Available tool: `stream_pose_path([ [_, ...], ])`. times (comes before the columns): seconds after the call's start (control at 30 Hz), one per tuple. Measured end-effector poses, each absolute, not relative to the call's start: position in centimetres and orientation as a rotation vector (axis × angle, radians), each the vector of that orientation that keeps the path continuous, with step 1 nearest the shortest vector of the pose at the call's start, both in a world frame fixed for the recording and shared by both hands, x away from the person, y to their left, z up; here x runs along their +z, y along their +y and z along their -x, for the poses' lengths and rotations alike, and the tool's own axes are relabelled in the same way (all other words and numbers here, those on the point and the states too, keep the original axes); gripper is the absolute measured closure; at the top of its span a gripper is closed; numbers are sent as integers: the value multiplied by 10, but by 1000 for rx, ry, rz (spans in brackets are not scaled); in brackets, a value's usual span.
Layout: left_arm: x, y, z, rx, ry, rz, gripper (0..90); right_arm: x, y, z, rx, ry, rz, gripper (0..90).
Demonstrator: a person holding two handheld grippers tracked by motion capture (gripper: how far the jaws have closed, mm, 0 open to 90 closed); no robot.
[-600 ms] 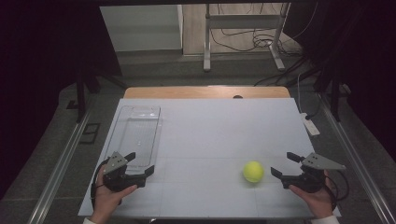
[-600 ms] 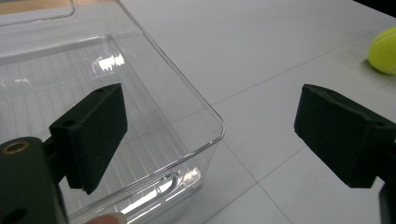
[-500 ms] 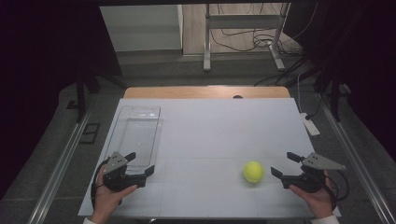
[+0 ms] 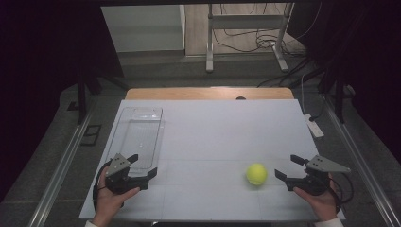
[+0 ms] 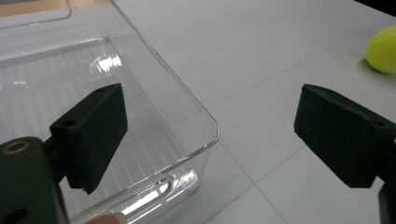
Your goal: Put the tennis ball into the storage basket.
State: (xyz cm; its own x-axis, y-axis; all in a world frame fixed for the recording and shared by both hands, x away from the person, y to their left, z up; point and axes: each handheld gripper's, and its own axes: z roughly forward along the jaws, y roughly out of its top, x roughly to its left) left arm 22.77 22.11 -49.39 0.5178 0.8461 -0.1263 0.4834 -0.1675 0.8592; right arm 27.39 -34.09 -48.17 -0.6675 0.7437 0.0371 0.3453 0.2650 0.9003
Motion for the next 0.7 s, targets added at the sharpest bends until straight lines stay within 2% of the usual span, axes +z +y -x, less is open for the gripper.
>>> stream_pose_path([
  [0.7, -487, 207, -232, 456, 1107, -1843, 104, -483, -344, -273, 1382, 2134, -1001, 125],
])
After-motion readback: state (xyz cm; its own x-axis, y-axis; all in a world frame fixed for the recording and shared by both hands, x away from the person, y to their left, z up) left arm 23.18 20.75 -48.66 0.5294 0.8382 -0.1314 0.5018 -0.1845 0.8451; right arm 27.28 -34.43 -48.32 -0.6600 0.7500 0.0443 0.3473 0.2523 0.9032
